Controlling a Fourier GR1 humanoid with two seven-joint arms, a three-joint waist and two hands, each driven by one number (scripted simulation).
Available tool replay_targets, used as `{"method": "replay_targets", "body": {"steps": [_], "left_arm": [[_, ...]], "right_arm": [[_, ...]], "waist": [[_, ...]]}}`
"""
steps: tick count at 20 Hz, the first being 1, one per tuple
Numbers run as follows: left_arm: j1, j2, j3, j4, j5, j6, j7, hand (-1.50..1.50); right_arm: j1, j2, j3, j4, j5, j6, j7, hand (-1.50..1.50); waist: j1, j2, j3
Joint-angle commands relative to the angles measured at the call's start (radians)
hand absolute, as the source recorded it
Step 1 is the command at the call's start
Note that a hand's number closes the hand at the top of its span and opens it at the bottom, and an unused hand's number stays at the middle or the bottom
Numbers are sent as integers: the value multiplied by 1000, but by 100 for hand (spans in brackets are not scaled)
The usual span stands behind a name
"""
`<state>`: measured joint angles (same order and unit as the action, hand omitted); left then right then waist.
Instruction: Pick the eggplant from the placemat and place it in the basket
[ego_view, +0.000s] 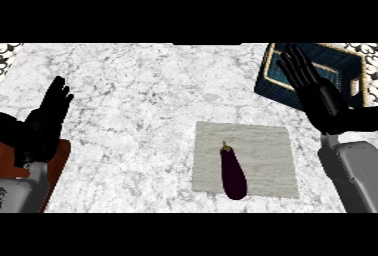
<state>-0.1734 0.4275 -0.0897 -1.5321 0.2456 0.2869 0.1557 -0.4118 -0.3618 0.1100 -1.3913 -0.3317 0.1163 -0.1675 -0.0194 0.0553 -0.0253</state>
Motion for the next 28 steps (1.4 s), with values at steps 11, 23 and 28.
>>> {"method": "replay_targets", "body": {"steps": [11, 23, 28], "left_arm": [[-34, 21, -19, 106, 36, -131, 51, 0], [-28, 8, 20, 171, 25, -157, 20, 0], [-26, 37, 47, 192, 38, -180, 13, 0]], "right_arm": [[-152, 94, 392, 41, 360, 241, -254, -150], [-281, 241, 488, -107, 527, 136, 453, -150], [-503, 78, 464, -100, 674, 254, 672, -150]], "waist": [[47, -56, 26], [15, -65, 23], [13, -71, 19]]}}
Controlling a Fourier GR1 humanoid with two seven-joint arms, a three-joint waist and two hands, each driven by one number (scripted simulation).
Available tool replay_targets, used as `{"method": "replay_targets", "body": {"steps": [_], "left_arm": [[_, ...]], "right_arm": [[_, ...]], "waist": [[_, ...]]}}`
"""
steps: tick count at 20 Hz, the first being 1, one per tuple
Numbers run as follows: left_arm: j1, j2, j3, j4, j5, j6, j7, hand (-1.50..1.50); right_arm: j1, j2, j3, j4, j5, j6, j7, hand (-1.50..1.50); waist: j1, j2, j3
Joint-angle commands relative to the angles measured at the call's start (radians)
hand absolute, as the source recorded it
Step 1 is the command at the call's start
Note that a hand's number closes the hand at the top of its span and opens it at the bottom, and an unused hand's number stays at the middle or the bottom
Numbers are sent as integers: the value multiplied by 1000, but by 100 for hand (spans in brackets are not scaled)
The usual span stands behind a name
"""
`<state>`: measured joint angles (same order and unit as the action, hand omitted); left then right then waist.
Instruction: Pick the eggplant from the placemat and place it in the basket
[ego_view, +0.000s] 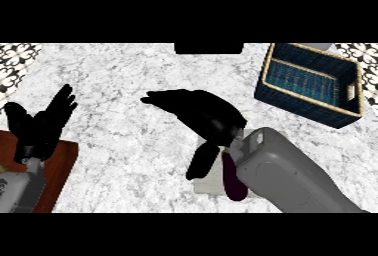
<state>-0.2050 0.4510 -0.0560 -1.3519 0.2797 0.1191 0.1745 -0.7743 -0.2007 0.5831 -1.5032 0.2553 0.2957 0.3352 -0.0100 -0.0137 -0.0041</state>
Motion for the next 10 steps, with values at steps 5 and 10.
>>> {"method": "replay_targets", "body": {"steps": [5, 10], "left_arm": [[-14, -20, -14, -15, -22, 10, 17, 0], [-5, -21, 3, 3, -19, -7, -5, 0]], "right_arm": [[-308, -87, -136, 53, -53, 296, 391, -150], [-330, -137, -205, 118, -274, 567, 438, -150]], "waist": [[8, 7, 2], [4, 10, 3]]}}
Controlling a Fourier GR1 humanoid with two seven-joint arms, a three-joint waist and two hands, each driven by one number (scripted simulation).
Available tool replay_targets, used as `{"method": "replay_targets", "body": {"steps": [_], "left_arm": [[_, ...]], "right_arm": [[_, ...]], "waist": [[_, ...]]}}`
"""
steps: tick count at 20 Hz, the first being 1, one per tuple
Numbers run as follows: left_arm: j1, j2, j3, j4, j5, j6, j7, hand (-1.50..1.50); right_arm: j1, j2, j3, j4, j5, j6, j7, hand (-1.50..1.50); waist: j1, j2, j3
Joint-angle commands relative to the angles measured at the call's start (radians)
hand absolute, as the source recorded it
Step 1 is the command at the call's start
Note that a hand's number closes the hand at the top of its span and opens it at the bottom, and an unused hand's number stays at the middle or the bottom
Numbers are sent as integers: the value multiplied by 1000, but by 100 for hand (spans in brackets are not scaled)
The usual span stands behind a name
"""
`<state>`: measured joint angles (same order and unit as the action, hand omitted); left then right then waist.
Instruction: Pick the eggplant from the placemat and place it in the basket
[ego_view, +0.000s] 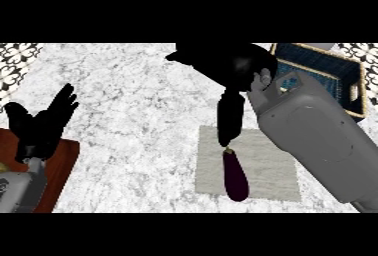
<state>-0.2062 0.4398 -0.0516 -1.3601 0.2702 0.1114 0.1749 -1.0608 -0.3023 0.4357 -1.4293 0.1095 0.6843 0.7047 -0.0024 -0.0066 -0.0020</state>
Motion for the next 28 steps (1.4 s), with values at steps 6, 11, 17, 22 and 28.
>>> {"method": "replay_targets", "body": {"steps": [6, 11, 17, 22, 28], "left_arm": [[2, 25, 28, -63, -5, -6, 66, 0], [-4, -18, 51, 28, -11, -51, -20, 0], [-11, -27, 60, 41, -41, -51, -13, 0], [-57, -50, 63, 29, -60, -35, 31, 0], [-34, -35, 110, 98, -33, -124, -38, 0]], "right_arm": [[18, -134, -178, 31, -304, 292, 94, -150], [142, -151, -235, -60, -301, 246, 37, -150], [413, -192, -278, -272, -229, 245, -81, -150], [563, -83, -205, -314, 10, 143, -240, -150], [652, -30, -135, -186, 258, -25, -494, -150]], "waist": [[-2, 0, 2], [-1, 5, 2], [-6, 6, 2], [0, 8, 3], [6, 11, 2]]}}
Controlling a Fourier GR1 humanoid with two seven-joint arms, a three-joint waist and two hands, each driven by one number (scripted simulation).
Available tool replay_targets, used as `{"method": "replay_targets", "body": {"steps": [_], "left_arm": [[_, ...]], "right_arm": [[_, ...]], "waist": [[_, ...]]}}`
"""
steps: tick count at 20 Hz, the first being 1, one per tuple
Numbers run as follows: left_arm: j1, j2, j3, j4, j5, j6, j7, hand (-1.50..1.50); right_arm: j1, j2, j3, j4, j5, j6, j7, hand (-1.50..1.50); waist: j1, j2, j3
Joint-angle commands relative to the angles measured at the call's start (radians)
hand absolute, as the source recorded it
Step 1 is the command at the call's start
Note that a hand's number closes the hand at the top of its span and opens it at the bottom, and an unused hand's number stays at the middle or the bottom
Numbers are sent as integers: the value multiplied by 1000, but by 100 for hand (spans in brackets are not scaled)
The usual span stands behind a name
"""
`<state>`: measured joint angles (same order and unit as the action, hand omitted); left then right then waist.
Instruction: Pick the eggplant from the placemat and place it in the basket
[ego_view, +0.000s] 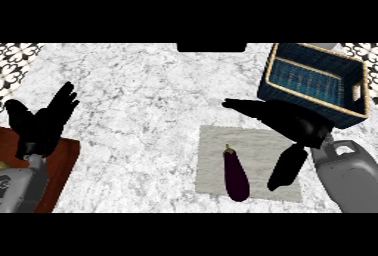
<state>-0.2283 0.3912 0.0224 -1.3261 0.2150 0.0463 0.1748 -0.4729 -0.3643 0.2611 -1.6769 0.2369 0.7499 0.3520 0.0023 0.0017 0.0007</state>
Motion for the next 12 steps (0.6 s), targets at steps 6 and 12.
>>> {"method": "replay_targets", "body": {"steps": [6, 12], "left_arm": [[-5, -19, 19, -24, -30, -14, 24, 0], [-1, -37, 37, -8, -59, -28, 3, 0]], "right_arm": [[88, 135, 55, 216, 201, -202, -255, -150], [70, 148, 102, 348, 336, -213, -294, -150]], "waist": [[3, 0, 0], [2, -1, -1]]}}
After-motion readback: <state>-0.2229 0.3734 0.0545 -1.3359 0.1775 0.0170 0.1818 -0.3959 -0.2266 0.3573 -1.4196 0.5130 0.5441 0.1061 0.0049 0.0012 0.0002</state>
